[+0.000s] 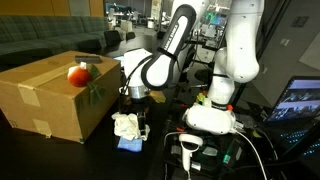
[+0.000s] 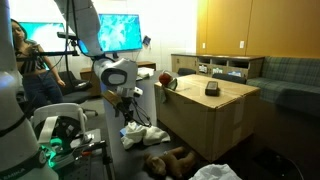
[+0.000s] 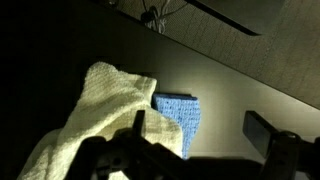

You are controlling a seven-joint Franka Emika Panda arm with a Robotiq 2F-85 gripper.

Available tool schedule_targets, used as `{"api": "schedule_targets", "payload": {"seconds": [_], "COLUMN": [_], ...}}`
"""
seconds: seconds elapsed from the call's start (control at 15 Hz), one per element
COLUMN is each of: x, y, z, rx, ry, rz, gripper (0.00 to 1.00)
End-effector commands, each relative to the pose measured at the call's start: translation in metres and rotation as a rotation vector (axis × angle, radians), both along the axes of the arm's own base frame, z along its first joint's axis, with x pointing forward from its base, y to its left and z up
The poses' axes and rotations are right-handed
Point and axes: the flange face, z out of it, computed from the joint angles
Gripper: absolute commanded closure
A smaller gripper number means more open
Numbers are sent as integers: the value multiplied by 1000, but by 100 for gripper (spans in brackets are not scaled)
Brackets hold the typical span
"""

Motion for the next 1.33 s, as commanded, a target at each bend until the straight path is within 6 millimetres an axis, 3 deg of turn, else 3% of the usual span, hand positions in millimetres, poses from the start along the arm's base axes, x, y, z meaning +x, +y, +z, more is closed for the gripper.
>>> {"api": "schedule_targets", "payload": {"seconds": [0.0,0.53,0.93,1.27], "x": [-18,-27,-17,-3], "y": [14,63,106,123], "z": [-10,-22,-24,-33], "rx": [-76,-206,-167,-127], "ry": [-43,-79,-64,-9], "rz": [-28,-128,-199,-266], "gripper": [0,0,0,0]}}
